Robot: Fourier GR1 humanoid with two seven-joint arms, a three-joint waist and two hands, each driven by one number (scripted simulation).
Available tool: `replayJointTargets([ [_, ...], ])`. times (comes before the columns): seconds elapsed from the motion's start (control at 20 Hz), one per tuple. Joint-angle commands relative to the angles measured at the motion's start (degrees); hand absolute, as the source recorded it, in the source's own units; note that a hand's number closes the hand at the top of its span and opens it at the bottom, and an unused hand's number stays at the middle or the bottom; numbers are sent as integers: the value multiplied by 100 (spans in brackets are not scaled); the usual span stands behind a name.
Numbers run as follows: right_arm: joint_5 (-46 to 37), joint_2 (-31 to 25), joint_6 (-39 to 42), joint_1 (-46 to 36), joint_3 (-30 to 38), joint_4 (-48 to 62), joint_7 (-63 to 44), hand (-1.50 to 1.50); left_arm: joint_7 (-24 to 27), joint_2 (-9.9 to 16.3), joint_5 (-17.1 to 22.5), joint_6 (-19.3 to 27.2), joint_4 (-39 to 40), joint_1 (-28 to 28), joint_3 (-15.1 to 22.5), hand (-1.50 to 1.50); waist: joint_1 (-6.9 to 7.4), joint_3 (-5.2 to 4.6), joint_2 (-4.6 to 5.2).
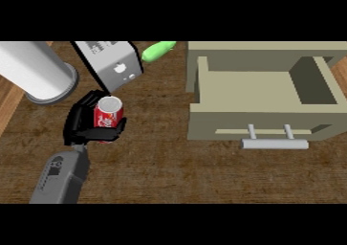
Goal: Pick up the can, place it into the drawer and close the drawer
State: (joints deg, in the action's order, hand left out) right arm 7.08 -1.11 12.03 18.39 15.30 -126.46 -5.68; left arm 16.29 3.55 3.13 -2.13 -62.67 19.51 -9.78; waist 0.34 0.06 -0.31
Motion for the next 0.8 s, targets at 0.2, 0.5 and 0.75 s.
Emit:
replayJointTargets([
  [0.2,-29,19,139,66,104,158,346,-150,-1342,-345,-379,697,-1611,243,764,150,-55,-2,17],
  [0.5,-61,85,-31,59,-55,-171,-149,-150,-2594,-353,-362,1383,-1858,1243,1309,150,-81,-5,23],
  [0.75,-121,108,-231,-197,-125,-43,-63,-150,-2894,-354,-397,2153,-1546,2066,1947,150,-106,-4,30],
])
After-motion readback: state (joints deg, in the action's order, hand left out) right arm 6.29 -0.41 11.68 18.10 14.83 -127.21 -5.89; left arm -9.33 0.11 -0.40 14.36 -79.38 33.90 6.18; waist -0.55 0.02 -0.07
